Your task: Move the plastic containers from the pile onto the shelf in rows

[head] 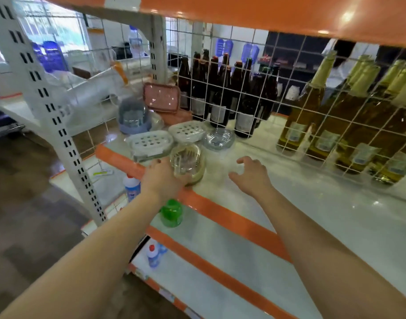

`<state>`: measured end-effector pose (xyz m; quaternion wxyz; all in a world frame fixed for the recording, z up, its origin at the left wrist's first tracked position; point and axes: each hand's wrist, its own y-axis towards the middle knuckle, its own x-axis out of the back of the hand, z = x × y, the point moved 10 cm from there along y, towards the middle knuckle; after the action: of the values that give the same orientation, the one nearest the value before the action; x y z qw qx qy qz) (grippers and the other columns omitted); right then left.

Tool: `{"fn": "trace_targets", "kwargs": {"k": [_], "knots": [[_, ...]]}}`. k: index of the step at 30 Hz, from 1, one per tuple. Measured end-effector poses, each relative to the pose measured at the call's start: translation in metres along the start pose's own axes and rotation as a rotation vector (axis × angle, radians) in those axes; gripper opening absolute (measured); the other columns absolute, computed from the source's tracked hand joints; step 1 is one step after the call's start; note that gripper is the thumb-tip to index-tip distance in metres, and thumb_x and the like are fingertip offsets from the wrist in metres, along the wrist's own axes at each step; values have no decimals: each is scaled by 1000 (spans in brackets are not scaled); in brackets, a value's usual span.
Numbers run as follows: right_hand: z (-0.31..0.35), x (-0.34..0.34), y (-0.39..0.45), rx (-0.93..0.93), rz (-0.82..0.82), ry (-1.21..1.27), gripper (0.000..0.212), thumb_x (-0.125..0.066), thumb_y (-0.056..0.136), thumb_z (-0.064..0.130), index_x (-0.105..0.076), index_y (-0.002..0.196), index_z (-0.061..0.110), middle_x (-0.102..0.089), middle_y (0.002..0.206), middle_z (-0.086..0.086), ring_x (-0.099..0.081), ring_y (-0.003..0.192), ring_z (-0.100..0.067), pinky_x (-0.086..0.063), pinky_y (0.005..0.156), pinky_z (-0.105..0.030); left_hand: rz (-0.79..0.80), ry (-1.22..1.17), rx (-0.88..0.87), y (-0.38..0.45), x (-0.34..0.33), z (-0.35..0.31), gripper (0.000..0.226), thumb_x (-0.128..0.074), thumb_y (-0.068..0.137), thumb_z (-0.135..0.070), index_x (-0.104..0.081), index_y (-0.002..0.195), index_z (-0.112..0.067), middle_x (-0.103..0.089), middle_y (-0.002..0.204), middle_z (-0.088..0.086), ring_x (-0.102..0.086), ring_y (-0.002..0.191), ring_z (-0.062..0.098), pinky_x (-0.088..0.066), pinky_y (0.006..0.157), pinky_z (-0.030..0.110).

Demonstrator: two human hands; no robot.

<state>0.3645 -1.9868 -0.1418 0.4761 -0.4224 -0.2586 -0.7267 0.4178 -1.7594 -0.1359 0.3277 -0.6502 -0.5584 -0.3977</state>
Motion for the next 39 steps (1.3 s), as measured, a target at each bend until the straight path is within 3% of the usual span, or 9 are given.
{"fn": "trace_targets", "kwargs": {"k": [4, 6, 12, 18, 21, 24, 29, 34, 39], "knots": [[1, -9, 47, -8, -16, 32, 55, -60, 89, 38, -43, 135, 14, -42, 137, -14, -37, 129, -31, -34, 103, -38, 94, -61, 44, 34, -30, -6, 97, -67, 73, -61, -26, 144, -8, -32, 141, 18, -37, 129, 37, -34, 105, 42], [0, -13, 66, -11, -31, 50, 57, -61, 88, 40, -43, 134, 13, -43, 137, -15, -38, 129, -31, -35, 102, -39, 110, -44, 41, 47, -45, -9, 107, -66, 70, -66, -17, 145, -8, -33, 142, 18, -36, 130, 37, -35, 105, 46], [-4, -20, 104, -98, -76, 253, 59, -63, 86, 43, -44, 132, 11, -42, 134, -17, -45, 123, -33, -38, 101, -38, 98, 30, 19, 76, -49, -21, 114, -62, 75, -65, -1, 149, -2, -25, 146, 21, -29, 134, 37, -29, 107, 44], [12, -32, 133, -112, -117, 317, 79, -69, 77, 52, -39, 140, 16, -43, 132, -15, -42, 124, -32, -38, 104, -42, 68, 45, -63, 101, -36, -7, 103, -66, 74, -60, -18, 147, -6, -31, 141, 18, -31, 129, 36, -30, 105, 39], [23, -36, 146, -94, -148, 274, 85, -69, 70, 61, -41, 138, 19, -42, 135, -14, -38, 126, -33, -36, 106, -41, 29, 36, -97, 102, -34, -7, 103, -66, 74, -60, -16, 148, -10, -29, 143, 15, -29, 131, 33, -30, 106, 39], [28, -42, 157, -140, -143, 195, 83, -63, 78, 61, -31, 144, 22, -28, 149, -13, -25, 135, -34, -28, 106, -40, 34, 27, -125, 107, -34, -8, 105, -68, 73, -60, -15, 149, -12, -28, 144, 15, -27, 133, 33, -30, 107, 40], [37, -56, 163, -140, -52, 104, 61, -49, 90, 57, -31, 144, 36, 1, 159, -7, -1, 144, -35, -19, 112, -45, 72, 121, -183, 113, -33, -12, 102, -63, 74, -65, -17, 147, -9, -26, 139, 16, -31, 127, 32, -36, 102, 39], [16, -46, 150, -119, -146, 92, 60, -55, 89, 50, -33, 143, 36, -6, 160, -3, -10, 142, -33, -22, 111, -46, 119, 226, -249, 118, -44, -28, 104, -56, 76, -71, -15, 146, -7, -23, 142, 17, -26, 131, 33, -29, 108, 38], [-7, -35, 149, -96, -121, 38, 64, -56, 88, 51, -34, 144, 29, -13, 159, -4, -18, 142, -29, -22, 110, -39, 159, 264, -279, 125, -53, -39, 104, -52, 75, -74, -18, 145, -4, -23, 142, 22, -24, 133, 36, -25, 112, 41]]}}
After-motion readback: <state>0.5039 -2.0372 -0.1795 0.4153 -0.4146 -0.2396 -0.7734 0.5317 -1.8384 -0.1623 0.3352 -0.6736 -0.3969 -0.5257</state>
